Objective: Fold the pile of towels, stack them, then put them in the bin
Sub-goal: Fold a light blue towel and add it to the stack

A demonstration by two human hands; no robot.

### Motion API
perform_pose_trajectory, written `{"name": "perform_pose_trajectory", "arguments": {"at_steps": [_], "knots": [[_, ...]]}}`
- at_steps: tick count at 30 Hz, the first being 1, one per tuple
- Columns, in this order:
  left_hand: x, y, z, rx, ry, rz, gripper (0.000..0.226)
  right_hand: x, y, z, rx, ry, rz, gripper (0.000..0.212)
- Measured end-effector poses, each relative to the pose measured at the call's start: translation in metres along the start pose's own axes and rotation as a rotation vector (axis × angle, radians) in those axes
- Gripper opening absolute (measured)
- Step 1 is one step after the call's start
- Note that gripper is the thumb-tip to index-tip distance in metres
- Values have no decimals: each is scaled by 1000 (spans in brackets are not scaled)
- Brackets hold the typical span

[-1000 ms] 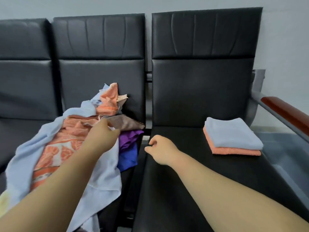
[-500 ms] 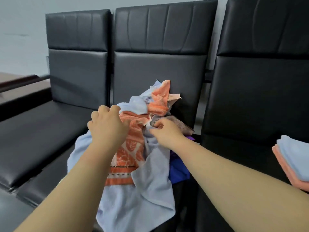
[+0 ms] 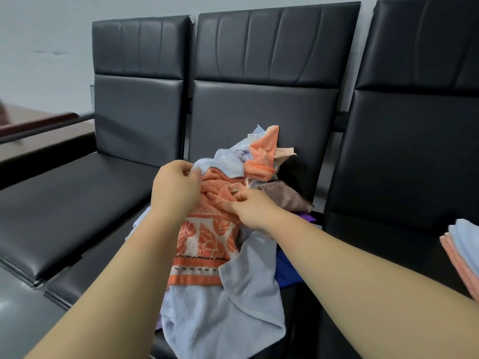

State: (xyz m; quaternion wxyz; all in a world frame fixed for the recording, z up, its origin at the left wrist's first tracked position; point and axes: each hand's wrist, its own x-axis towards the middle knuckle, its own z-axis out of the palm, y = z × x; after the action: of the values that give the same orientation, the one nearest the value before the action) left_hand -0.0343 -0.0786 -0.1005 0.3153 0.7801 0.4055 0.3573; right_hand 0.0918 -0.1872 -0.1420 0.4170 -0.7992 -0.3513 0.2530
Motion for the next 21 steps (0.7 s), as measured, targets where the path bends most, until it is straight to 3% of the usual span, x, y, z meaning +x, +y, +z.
{"name": "perform_pose_trajectory", "arguments": {"at_steps": [2, 4, 7, 10, 13, 16, 19, 21], "knots": [[-5, 13, -2, -88, -24, 50, 27, -8, -1, -11, 136, 51, -13, 23], [-11, 26, -4, -149, -65, 107, 24, -18, -3, -23, 241, 53, -34, 33], [-20, 45, -9, -276, -170, 113, 24, -34, -3, -35, 396, -185, -56, 41], [-29, 58, -15, -497, -350, 55, 26, -55, -10, -39, 389, -352, -105, 33], [-35, 65, -18, -693, -400, 28, 23, -69, -14, -44, 333, -286, -123, 28], [-35, 62, -22, -731, -312, -110, 8, -78, -15, -63, 228, -163, -155, 16], [-38, 50, -20, -650, -310, -305, 5, -94, -25, -93, 382, -43, -211, 11], [-45, 47, -16, -640, -377, -445, 16, -103, -36, -111, 551, 20, -224, 15]]}}
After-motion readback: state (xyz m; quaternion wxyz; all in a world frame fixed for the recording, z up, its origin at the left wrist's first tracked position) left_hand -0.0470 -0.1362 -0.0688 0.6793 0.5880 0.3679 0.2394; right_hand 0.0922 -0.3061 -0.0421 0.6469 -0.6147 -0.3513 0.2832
